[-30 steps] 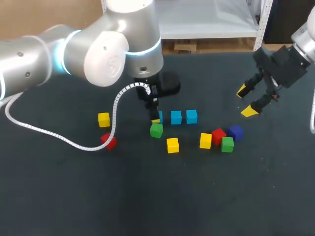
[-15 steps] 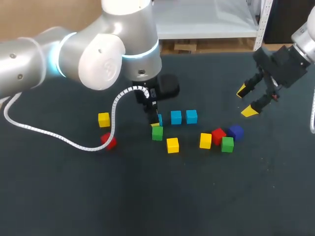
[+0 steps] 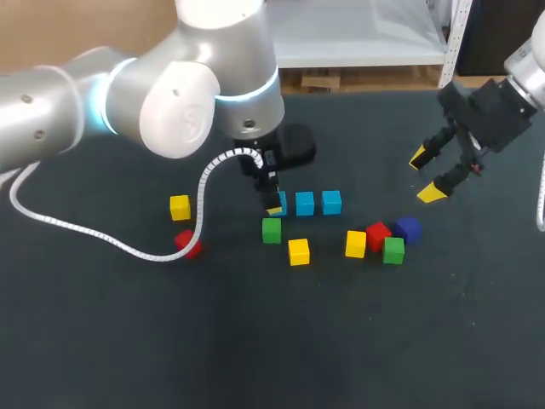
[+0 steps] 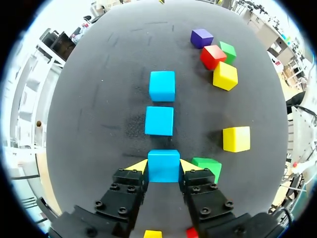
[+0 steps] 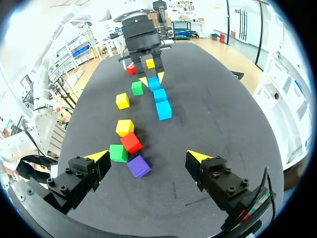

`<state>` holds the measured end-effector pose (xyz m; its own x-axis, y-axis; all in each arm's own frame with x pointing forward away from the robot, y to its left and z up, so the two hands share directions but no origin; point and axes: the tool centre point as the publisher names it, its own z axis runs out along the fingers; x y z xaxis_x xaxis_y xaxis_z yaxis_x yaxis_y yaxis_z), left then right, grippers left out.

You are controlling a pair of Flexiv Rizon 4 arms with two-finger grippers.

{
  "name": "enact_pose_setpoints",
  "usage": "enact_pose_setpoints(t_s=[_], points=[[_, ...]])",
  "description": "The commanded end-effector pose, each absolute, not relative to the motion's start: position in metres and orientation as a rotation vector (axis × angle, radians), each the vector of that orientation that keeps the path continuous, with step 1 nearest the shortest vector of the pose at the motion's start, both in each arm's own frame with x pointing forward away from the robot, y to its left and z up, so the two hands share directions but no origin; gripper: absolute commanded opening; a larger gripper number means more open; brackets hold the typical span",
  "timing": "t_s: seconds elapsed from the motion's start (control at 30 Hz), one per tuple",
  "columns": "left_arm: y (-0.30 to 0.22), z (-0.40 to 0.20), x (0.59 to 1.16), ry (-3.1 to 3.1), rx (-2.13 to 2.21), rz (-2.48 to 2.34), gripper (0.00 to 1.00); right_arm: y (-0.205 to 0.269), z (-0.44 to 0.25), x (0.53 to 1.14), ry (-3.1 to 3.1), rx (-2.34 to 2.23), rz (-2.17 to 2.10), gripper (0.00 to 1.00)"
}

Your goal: Place the blue cubes, place green cubes on the blue cubes, place the yellow cubes on the green cubes, then place the red cubes on the yellow cubes, and place purple cube on the red cubes.

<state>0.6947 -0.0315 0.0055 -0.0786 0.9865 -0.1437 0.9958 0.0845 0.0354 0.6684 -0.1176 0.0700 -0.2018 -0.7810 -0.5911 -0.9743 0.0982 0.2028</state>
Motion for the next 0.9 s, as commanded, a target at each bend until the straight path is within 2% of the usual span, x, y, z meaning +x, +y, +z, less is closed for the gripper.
enact_pose_setpoints(t_s=[0.03,0.9], points=[[-0.0365,0.0041,0.7008,2.215,2.047,-0.100,0.00,-0.1175,0.0697,0.6687,2.048,-1.728,0.808,1.00],[-0.0337,-0.0039,0.7079,2.224,2.058,-0.084,0.00,-0.1175,0.0697,0.6687,2.048,-1.728,0.808,1.00]])
